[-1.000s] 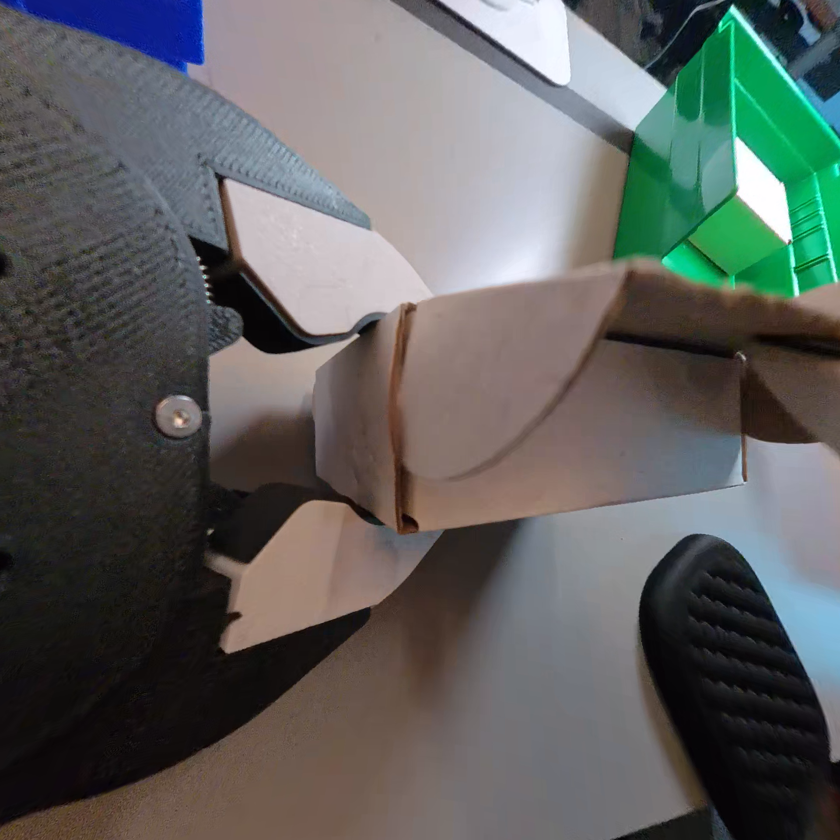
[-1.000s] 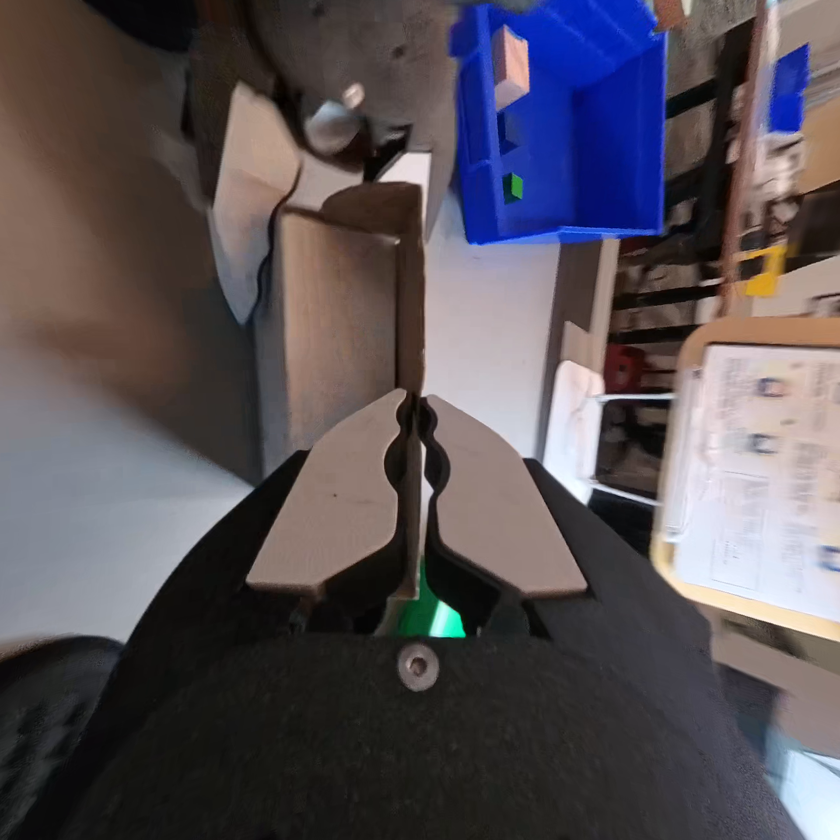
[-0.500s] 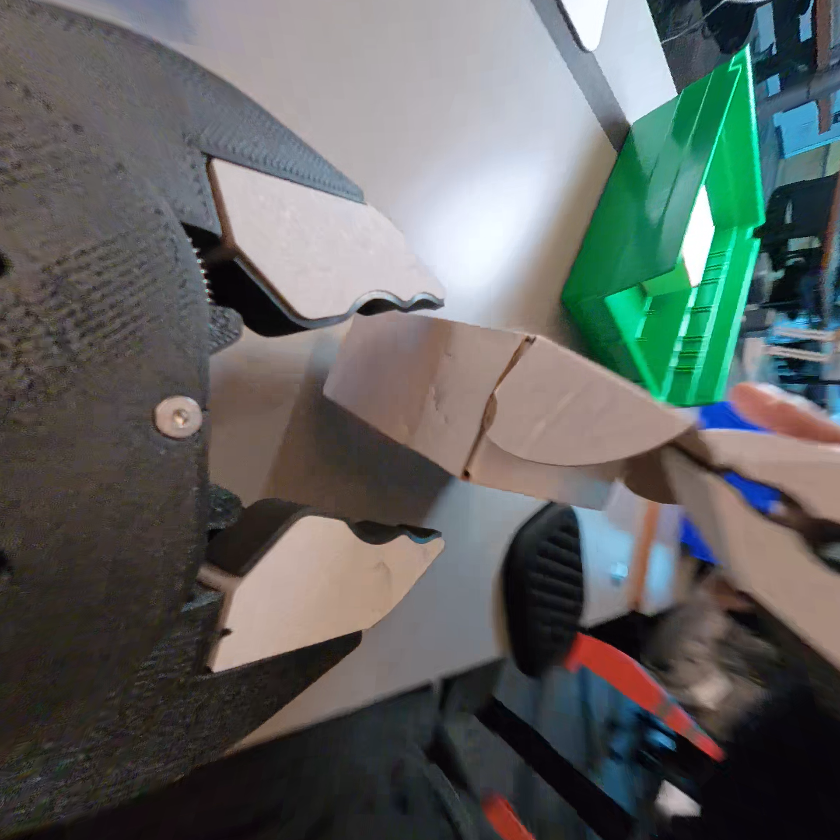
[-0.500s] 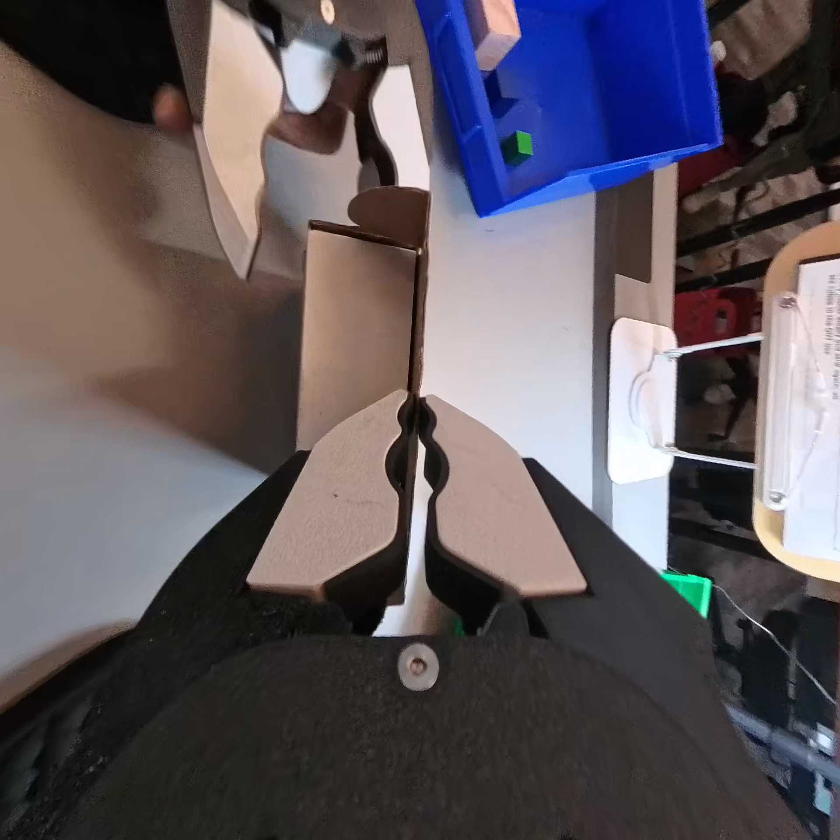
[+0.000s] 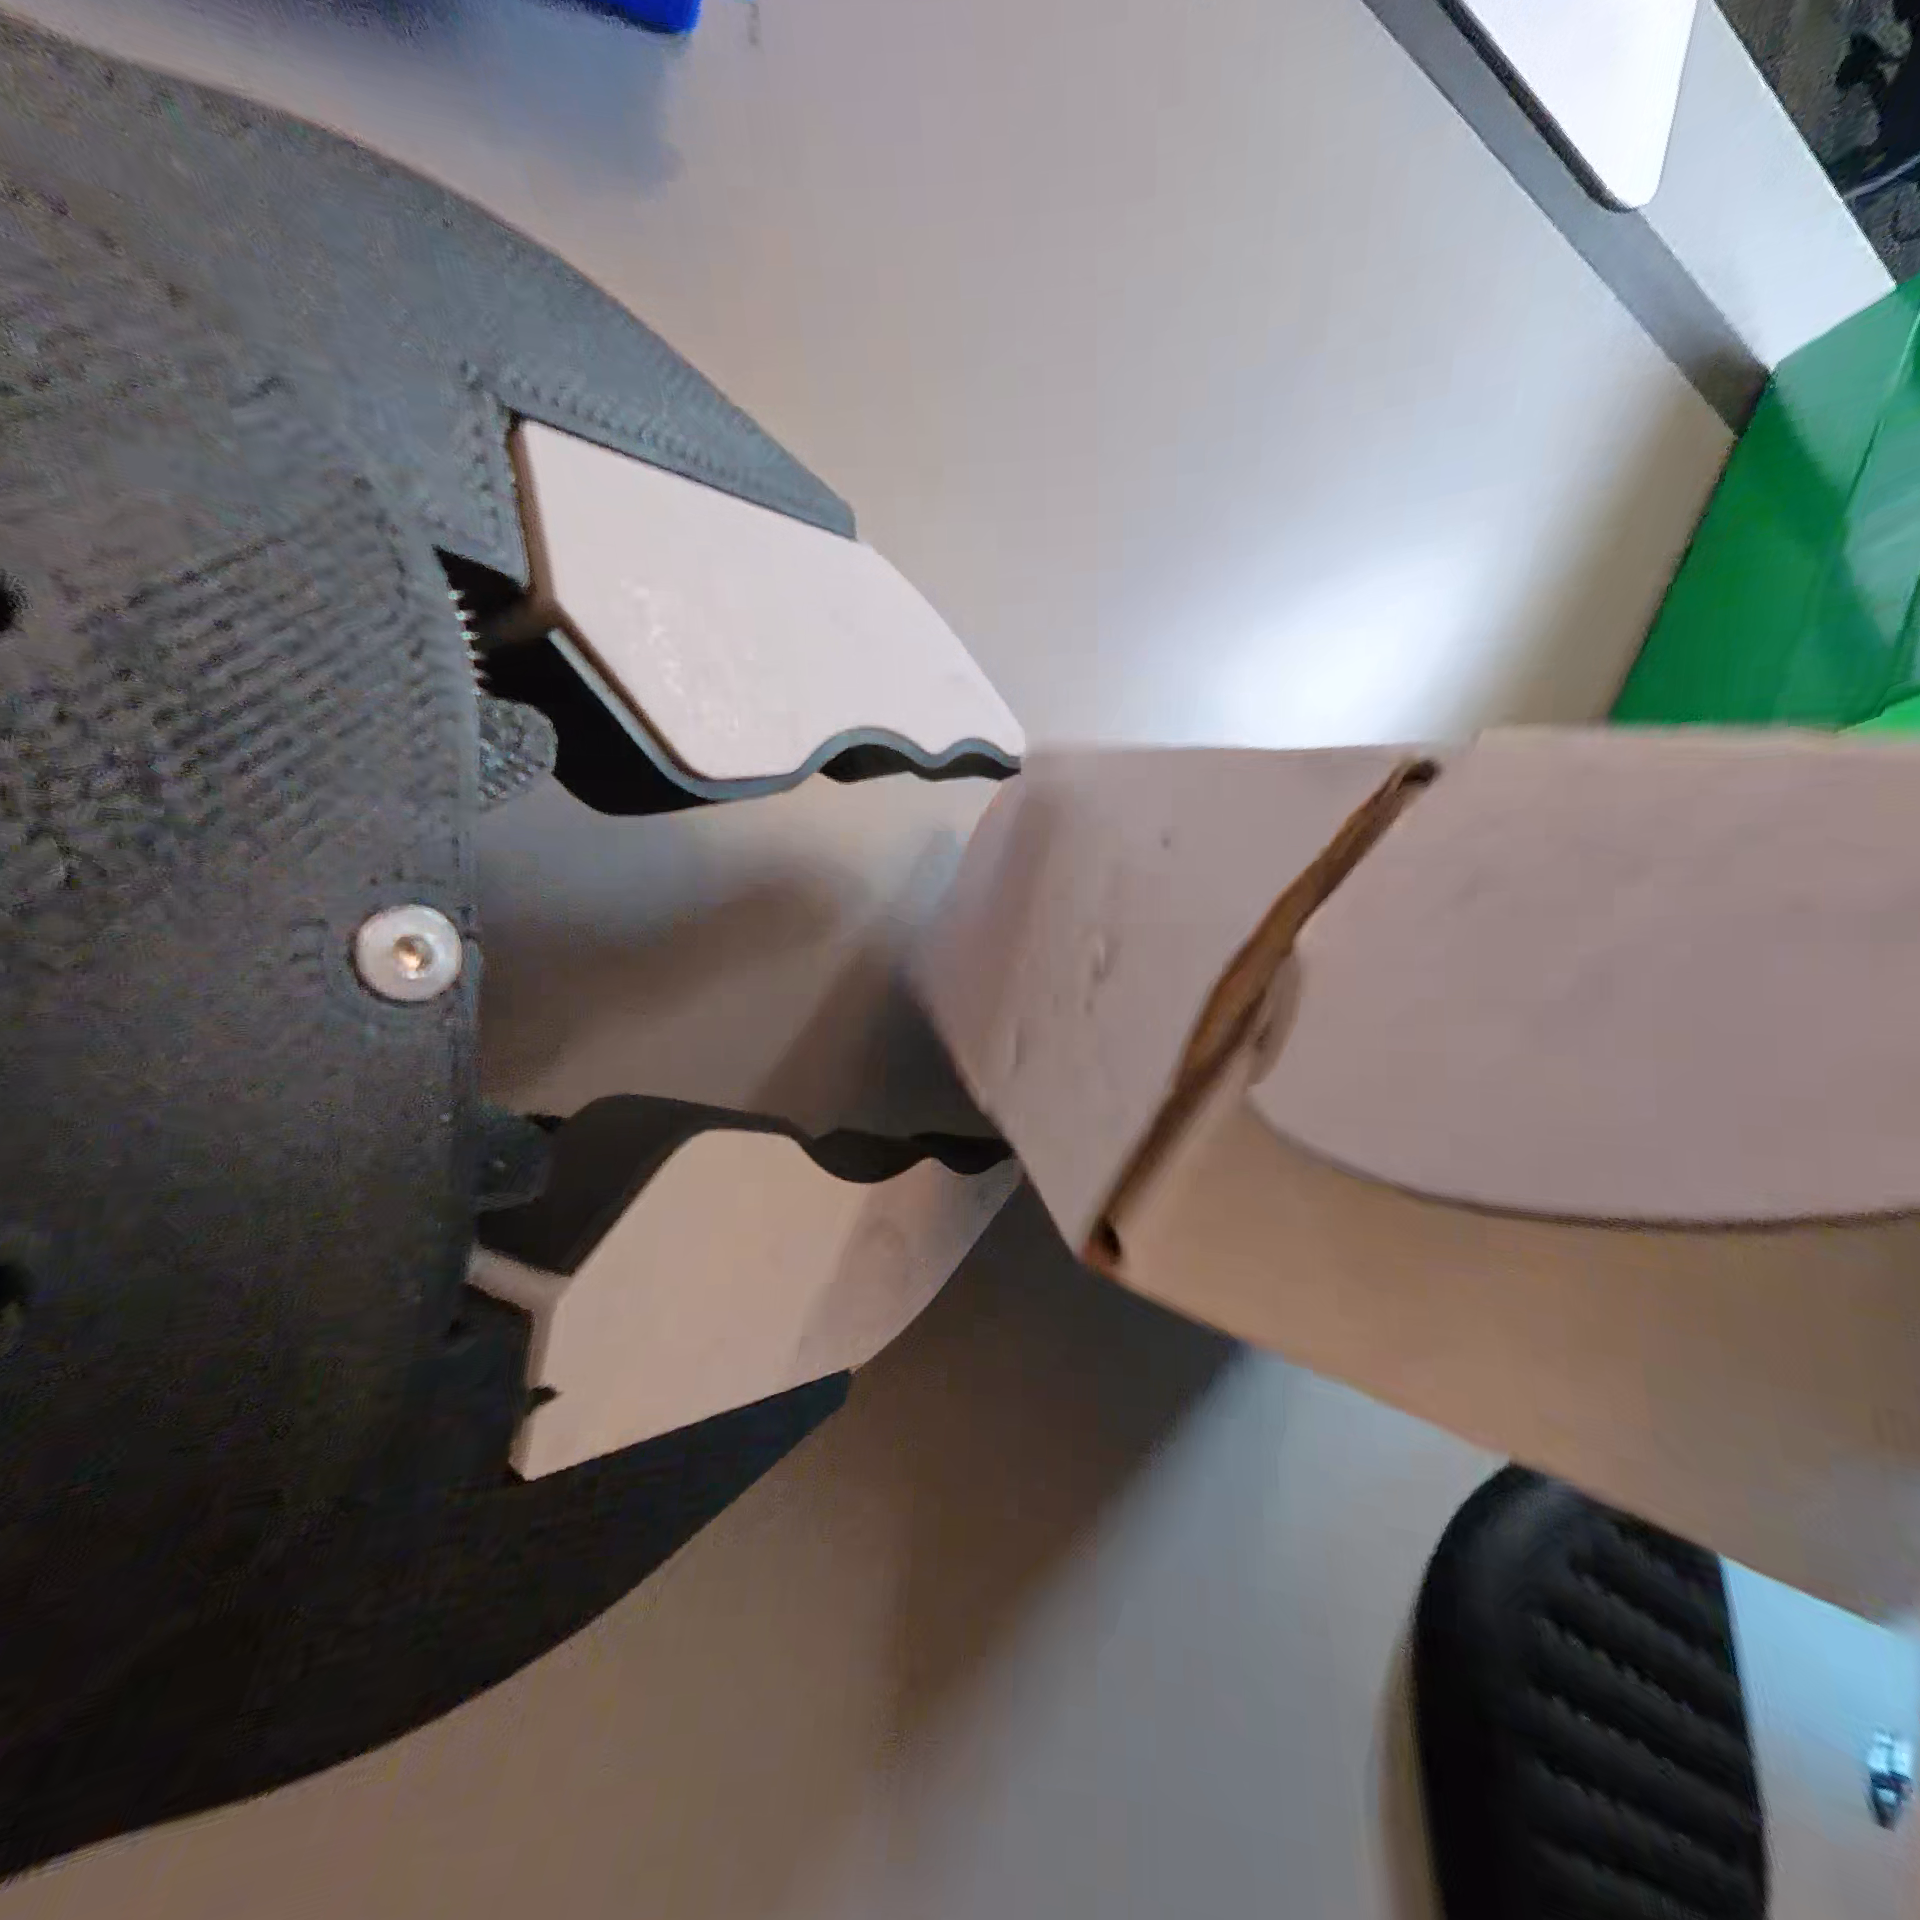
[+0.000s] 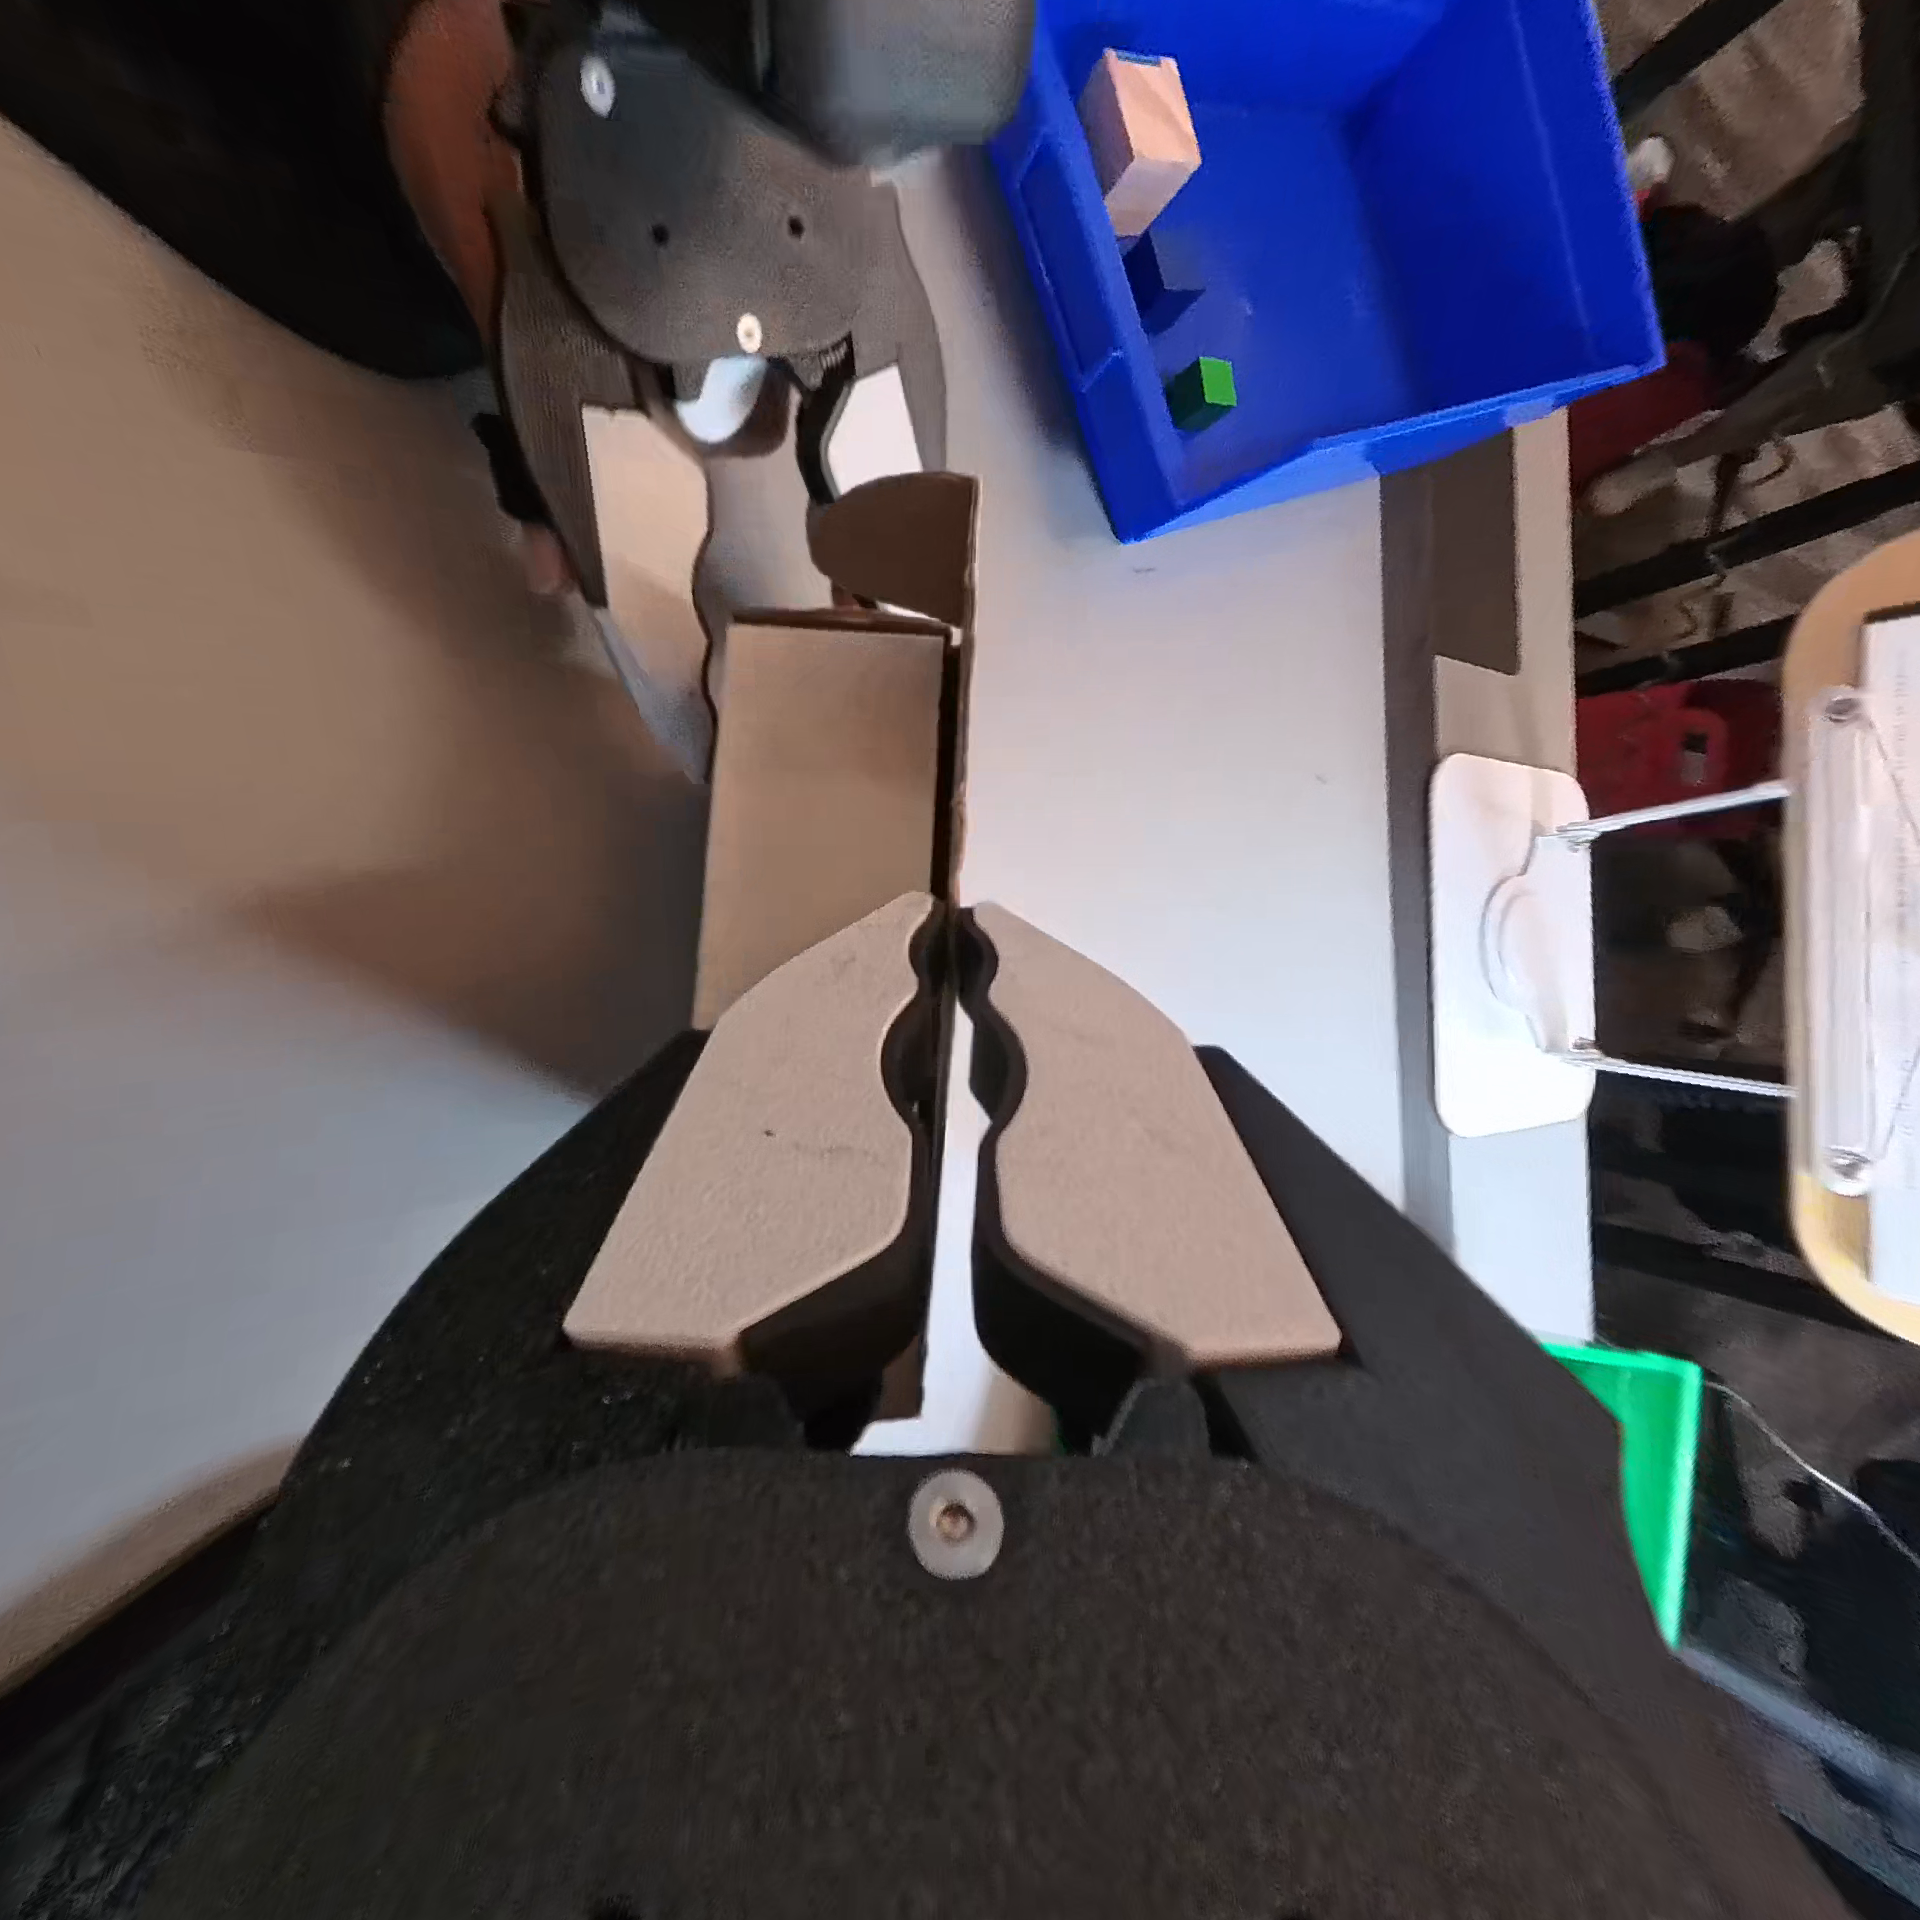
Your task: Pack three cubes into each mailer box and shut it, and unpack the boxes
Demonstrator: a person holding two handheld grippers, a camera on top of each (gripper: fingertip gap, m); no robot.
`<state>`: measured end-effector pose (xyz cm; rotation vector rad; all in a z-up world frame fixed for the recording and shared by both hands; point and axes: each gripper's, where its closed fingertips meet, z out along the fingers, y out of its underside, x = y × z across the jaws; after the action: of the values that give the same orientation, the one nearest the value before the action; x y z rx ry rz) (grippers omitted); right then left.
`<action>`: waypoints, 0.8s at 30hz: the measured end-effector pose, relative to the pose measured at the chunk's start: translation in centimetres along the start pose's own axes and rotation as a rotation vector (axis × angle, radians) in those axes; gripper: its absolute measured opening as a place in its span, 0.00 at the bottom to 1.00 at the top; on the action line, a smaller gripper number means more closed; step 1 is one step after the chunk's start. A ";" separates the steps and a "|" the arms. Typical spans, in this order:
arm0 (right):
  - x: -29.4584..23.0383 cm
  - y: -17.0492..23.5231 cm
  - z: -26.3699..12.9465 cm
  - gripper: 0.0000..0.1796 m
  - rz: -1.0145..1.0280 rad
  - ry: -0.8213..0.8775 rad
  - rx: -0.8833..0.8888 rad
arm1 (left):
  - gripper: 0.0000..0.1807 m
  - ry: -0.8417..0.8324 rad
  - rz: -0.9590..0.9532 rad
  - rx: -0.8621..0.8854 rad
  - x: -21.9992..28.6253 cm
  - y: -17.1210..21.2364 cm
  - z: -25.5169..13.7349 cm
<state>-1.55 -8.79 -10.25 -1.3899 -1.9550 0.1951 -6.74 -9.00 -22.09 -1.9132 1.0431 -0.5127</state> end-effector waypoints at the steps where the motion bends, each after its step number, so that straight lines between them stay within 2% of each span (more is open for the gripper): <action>1: 0.0 0.0 -0.1 0.00 0.020 -0.023 0.009 | 0.36 0.006 0.020 -0.007 0.4 0.1 0.2; 4: 0.2 0.2 -0.1 0.01 0.042 -0.024 0.019 | 0.38 0.163 -0.004 0.046 2.5 -0.8 -0.5; 7: 0.0 0.4 0.0 0.00 0.035 0.001 0.031 | 0.46 0.304 -0.168 0.104 2.8 -1.7 -2.1; 12: 0.2 -0.1 0.2 0.01 -0.023 0.098 0.053 | 0.48 0.374 -0.475 0.309 0.9 -4.4 -3.9; 14: -0.1 -0.5 0.6 0.00 -0.042 0.117 0.070 | 0.46 0.357 -0.557 0.336 0.1 -4.7 -3.7; 16: -0.6 -0.7 1.2 0.00 -0.062 0.127 0.073 | 0.41 0.307 -0.563 0.303 -0.3 -4.1 -2.9; 19: -0.7 -0.6 1.6 0.00 -0.064 0.127 0.072 | 0.40 0.268 -0.526 0.294 -0.3 -3.9 -2.7; 24: -0.9 -0.7 1.1 0.00 0.045 0.023 0.103 | 0.40 0.242 -0.432 0.268 0.4 -3.8 -3.0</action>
<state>-2.58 -9.53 -11.09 -1.3642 -1.8697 0.2957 -6.75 -9.79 -17.29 -1.8635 0.6593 -1.0946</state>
